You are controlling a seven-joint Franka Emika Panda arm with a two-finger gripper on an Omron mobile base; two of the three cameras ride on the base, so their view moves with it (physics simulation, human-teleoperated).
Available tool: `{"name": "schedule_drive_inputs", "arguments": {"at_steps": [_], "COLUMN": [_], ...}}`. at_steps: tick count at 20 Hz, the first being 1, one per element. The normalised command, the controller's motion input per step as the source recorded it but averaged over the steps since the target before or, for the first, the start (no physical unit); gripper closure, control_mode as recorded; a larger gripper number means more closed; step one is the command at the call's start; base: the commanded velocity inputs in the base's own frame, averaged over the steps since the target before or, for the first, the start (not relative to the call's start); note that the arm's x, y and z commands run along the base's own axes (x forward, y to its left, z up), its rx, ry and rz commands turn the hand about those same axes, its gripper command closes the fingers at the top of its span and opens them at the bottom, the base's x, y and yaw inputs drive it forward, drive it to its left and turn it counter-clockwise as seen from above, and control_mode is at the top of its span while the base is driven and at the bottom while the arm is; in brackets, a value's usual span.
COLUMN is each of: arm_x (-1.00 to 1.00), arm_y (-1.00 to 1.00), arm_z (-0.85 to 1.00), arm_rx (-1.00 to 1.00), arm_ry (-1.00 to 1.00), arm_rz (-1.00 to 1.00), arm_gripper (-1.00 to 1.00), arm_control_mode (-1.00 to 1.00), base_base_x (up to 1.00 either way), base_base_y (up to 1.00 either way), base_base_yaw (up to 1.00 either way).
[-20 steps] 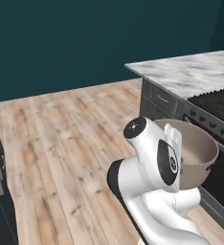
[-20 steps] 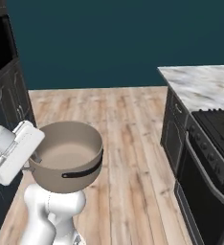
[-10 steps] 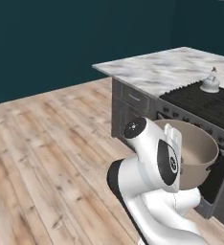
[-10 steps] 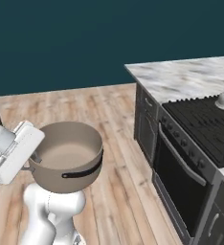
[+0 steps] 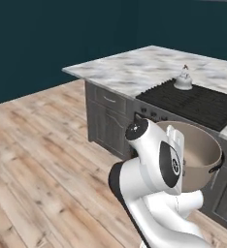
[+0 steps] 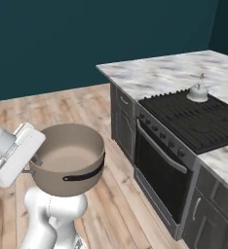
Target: Pick the kettle from the cabinet and place it on a stove burner. Then pick the pot from the counter and place it on another stove burner. Finally, turn both burners on.
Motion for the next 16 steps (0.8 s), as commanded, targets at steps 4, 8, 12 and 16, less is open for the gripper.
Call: {"name": "schedule_drive_inputs", "arguments": {"at_steps": [4, 8, 12, 16], "arm_x": [0.0, 0.0, 0.0, 0.0], "arm_y": [0.0, 0.0, 0.0, 0.0], "arm_z": [0.0, 0.0, 0.0, 0.0], "arm_rx": [0.0, 0.0, 0.0, 0.0], "arm_ry": [0.0, 0.0, 0.0, 0.0], "arm_rz": [0.0, 0.0, 0.0, 0.0], "arm_gripper": [1.0, 1.0, 1.0, 1.0], "arm_control_mode": [1.0, 1.0, 1.0, 1.0], "base_base_x": [0.31, 0.38, 0.47, 0.59], "base_base_y": [0.0, 0.0, 0.0, 0.0], "base_base_yaw": [-0.3, -0.29, -0.27, -0.25]}}
